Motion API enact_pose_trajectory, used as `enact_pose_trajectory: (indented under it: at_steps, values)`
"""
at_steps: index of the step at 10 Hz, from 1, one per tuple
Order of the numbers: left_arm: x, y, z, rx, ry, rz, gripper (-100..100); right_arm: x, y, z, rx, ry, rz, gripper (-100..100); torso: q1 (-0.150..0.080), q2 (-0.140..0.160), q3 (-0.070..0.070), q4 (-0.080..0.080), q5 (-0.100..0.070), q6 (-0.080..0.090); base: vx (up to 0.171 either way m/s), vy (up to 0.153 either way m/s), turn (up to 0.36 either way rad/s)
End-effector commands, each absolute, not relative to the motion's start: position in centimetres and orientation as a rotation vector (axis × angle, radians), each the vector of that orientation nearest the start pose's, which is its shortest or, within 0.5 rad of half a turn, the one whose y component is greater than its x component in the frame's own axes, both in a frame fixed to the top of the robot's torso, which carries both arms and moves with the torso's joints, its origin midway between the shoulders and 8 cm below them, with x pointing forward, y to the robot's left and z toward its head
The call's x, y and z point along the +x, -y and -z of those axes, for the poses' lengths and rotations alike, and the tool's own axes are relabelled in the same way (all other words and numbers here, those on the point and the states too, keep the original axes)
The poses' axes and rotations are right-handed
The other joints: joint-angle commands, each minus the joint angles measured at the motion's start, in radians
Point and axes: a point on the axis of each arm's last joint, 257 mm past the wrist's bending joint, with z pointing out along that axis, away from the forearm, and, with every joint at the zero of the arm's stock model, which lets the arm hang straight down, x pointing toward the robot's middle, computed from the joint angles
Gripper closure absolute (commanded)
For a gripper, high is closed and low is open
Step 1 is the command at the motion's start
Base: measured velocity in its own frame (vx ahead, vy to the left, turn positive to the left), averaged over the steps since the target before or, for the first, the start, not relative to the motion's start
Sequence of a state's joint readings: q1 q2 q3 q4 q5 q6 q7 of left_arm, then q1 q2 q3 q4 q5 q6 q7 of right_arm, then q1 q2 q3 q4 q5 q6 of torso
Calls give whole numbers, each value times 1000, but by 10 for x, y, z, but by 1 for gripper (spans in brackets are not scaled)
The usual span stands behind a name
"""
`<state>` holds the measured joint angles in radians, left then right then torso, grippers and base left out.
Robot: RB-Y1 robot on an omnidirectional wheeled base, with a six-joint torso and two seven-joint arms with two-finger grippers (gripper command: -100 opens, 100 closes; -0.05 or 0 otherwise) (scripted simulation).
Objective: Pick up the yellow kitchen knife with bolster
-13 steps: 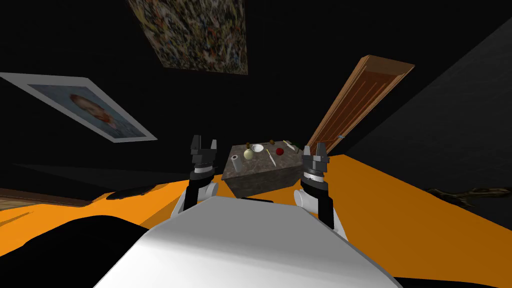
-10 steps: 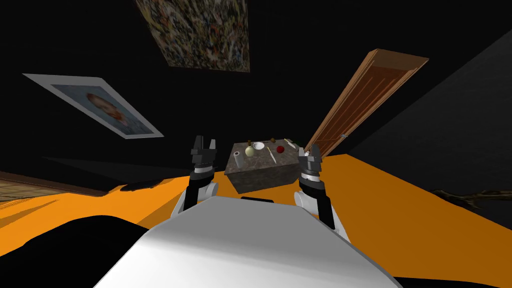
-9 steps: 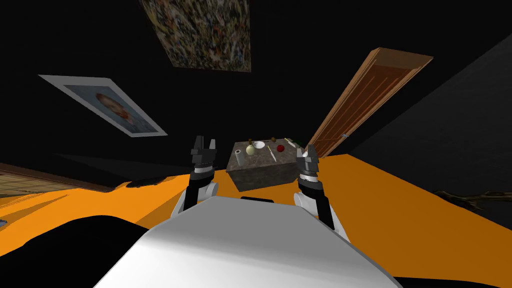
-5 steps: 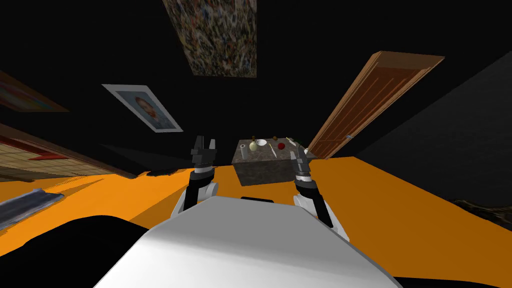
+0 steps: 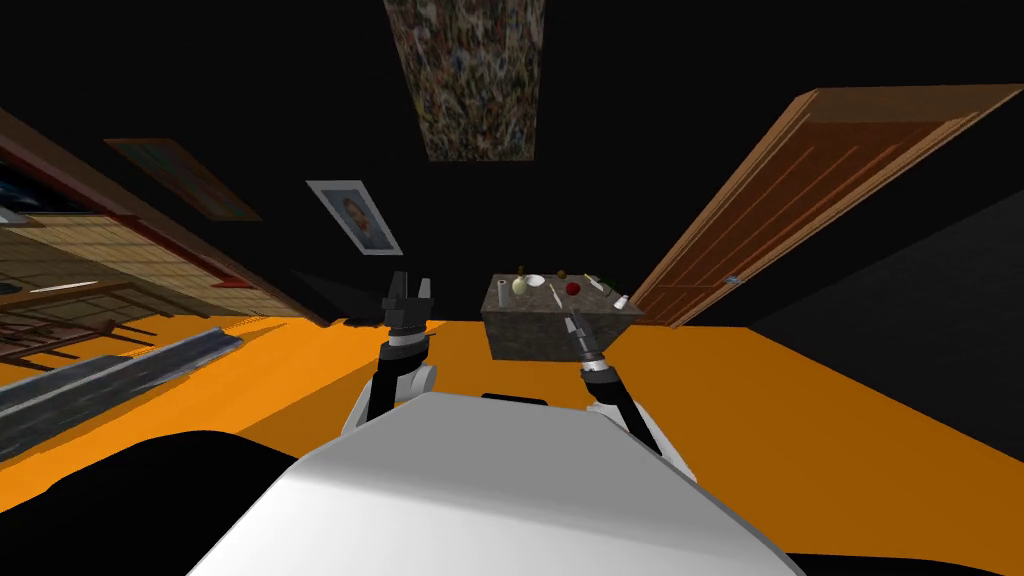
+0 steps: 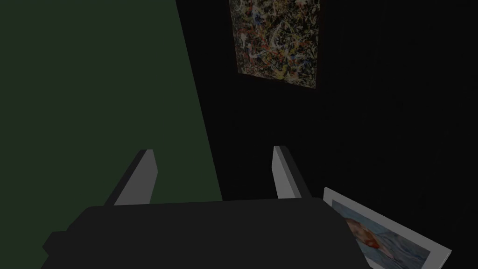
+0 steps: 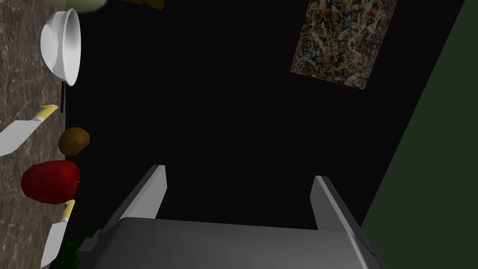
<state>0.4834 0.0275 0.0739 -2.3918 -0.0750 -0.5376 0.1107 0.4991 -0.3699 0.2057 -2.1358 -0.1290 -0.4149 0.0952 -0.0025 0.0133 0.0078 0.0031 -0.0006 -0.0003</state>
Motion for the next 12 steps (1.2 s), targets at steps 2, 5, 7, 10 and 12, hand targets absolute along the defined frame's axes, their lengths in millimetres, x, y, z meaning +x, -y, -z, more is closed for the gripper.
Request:
enact_pose_trajectory:
  at_steps: [2,5,7,10,12]
  values:
    - [311,-277,-84,-484,-545,1327,0,374,196,130,687,-1221,-1393,-100,-1,-2,-1,0,0,1,-154,5,196]
    - [311,-277,-84,-484,-545,1327,0,363,192,192,748,-1388,-1376,-100,1,-4,-2,0,0,1,-151,48,217]
    - [311,-277,-84,-484,-545,1327,0,353,195,227,784,-1482,-1353,-100,1,-6,-3,-1,0,1,-100,39,227]
    - [311,-277,-84,-484,-545,1327,0,325,207,290,864,-1650,-1300,-100,2,-5,-3,-1,1,1,-126,72,287]
    - [311,-277,-84,-484,-545,1327,0,304,223,329,913,-1751,-1245,-100,0,-8,-4,-1,0,1,-71,58,191]
